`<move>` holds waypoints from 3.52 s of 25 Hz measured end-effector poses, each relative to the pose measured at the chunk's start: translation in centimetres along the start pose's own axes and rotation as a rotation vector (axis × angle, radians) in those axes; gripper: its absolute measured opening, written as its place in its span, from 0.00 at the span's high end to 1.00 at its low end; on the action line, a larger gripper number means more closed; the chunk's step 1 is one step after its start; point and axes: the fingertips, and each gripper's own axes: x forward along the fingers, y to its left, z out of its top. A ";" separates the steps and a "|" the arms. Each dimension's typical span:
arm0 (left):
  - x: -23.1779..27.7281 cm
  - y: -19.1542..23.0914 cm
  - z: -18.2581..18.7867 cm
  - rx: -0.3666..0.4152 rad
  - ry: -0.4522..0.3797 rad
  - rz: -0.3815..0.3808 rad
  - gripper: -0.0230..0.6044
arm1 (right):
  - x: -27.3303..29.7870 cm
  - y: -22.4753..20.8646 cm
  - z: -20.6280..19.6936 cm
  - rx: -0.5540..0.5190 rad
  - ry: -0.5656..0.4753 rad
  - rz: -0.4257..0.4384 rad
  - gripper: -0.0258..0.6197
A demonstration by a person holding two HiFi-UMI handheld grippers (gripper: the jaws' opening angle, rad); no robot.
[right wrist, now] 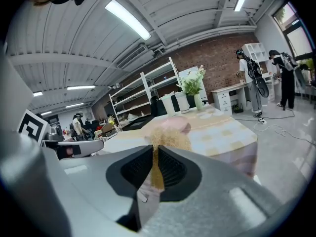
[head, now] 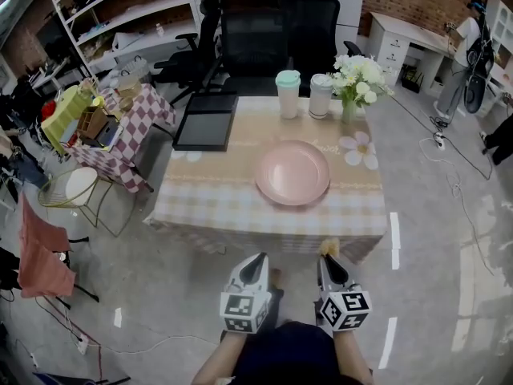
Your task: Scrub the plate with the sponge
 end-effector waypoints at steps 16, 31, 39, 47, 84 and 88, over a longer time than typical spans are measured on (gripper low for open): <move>6.2 2.8 3.9 0.005 -0.004 -0.021 0.94 | 6.3 -1.6 4.3 -0.002 0.001 -0.014 0.91; 11.6 5.3 6.8 0.026 0.009 -0.098 0.94 | 11.1 -2.7 6.9 0.030 -0.018 -0.083 0.91; 13.2 7.1 7.4 0.052 0.011 -0.129 0.94 | 13.2 -2.5 7.0 0.051 -0.024 -0.106 0.91; 14.9 9.0 7.5 0.050 0.022 -0.163 0.94 | 15.0 -2.2 6.8 0.061 -0.019 -0.145 0.91; 16.8 13.2 7.9 -0.018 0.025 -0.068 0.94 | 20.7 0.3 8.8 -0.043 0.075 -0.005 0.91; 17.4 13.0 7.7 -0.026 0.043 -0.046 0.94 | 21.3 -0.3 8.8 -0.051 0.102 0.018 0.91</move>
